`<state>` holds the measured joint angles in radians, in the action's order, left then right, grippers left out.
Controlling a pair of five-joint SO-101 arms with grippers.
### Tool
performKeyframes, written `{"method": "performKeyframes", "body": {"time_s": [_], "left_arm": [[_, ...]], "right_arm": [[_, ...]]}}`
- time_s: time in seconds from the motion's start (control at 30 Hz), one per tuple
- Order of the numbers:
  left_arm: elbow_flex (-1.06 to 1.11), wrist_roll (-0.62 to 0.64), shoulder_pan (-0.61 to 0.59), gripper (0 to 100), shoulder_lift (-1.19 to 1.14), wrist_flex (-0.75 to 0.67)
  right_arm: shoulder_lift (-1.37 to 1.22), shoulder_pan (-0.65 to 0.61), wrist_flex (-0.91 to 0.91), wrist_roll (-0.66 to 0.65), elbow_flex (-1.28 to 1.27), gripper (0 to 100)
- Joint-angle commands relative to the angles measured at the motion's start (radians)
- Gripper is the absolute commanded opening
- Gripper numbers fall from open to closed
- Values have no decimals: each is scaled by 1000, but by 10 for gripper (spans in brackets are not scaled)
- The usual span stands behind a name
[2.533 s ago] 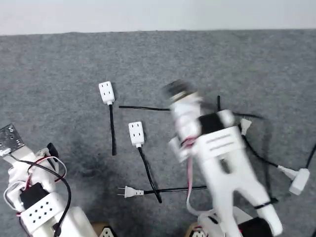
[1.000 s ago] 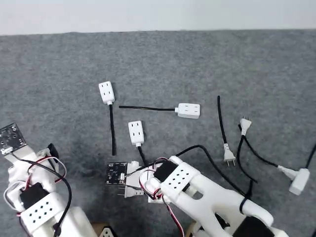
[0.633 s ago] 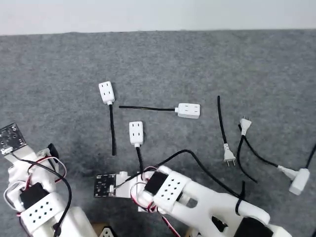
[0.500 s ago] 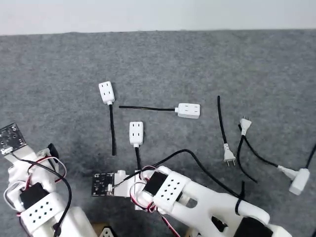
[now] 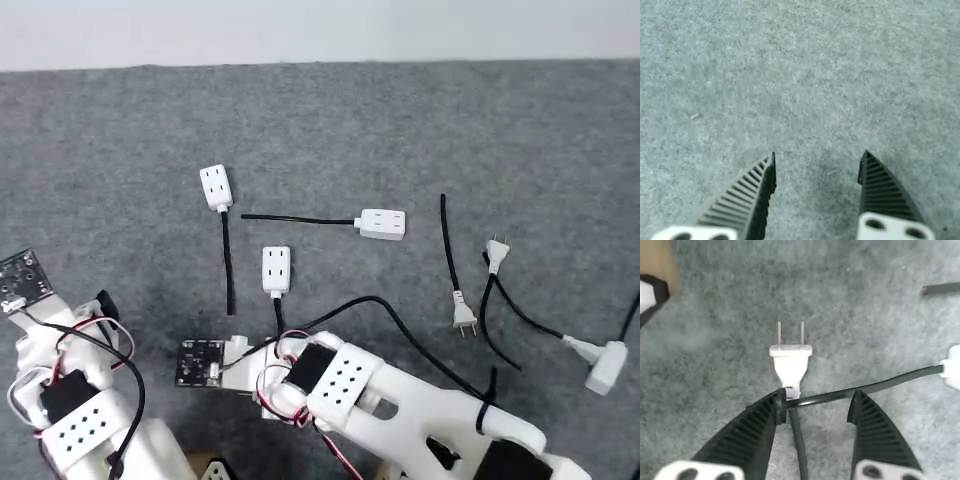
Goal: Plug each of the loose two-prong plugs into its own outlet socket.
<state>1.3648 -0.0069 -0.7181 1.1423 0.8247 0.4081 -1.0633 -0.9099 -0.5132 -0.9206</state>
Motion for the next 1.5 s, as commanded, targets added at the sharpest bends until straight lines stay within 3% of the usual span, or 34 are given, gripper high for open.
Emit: {"method": "performKeyframes", "body": {"time_s": [0.0, 0.3, 0.67, 0.83, 1.23, 1.47], "left_arm": [[-19, -9, 8, 252, 14, -43], [-19, -9, 8, 252, 14, -43], [-13, -40, 8, 252, 12, -41], [-13, -38, 8, 251, 14, -43], [-10, -38, 9, 251, 14, -43], [-10, -41, 9, 251, 14, -43]], "right_arm": [[18, -35, -12, 11, 68, 204], [-96, -50, 71, 9, 3, 204], [-237, 13, -48, -75, 130, 200], [-240, 51, -36, -81, 133, 6], [-248, 39, -35, -34, 163, 159], [-254, 8, 5, 3, 176, 165]]}}
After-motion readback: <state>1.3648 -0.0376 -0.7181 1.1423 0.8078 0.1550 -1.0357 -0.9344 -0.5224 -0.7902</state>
